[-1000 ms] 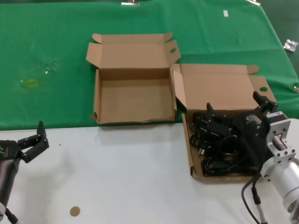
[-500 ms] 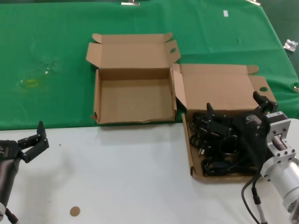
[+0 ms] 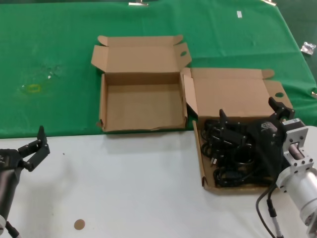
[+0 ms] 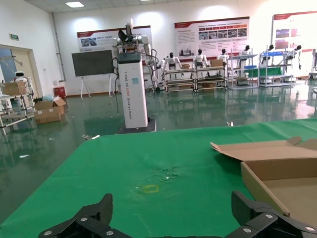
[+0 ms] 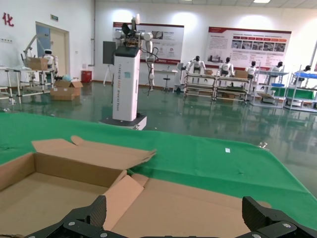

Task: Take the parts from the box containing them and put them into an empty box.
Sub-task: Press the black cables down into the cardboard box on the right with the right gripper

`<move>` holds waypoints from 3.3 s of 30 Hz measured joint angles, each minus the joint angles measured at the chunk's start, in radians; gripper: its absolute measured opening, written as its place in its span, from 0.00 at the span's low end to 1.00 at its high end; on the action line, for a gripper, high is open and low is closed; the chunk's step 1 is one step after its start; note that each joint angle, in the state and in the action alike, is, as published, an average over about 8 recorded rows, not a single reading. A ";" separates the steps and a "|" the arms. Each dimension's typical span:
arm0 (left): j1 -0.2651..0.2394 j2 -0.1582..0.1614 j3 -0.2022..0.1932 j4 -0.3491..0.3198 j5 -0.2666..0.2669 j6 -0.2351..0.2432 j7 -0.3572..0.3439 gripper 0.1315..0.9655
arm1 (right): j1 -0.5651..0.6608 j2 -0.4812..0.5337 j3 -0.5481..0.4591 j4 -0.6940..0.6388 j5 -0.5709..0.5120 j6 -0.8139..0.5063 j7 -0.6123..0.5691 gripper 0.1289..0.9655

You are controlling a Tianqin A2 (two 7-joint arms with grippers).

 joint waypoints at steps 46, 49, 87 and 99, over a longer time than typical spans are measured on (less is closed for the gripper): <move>0.000 0.000 0.000 0.000 0.000 0.000 0.000 0.05 | 0.651 0.882 -0.712 0.054 -0.145 -0.560 0.365 1.00; 0.000 0.000 0.000 0.000 0.000 0.000 0.000 0.03 | 0.662 0.864 -0.683 0.025 -0.184 -0.661 0.331 1.00; 0.000 0.000 0.000 0.000 0.001 0.000 -0.001 0.02 | 0.601 0.608 -0.464 -0.170 -0.435 -0.957 0.152 0.78; 0.000 0.000 0.000 0.000 0.001 0.000 -0.001 0.02 | 0.575 0.603 -0.426 -0.156 -0.454 -0.978 0.149 0.48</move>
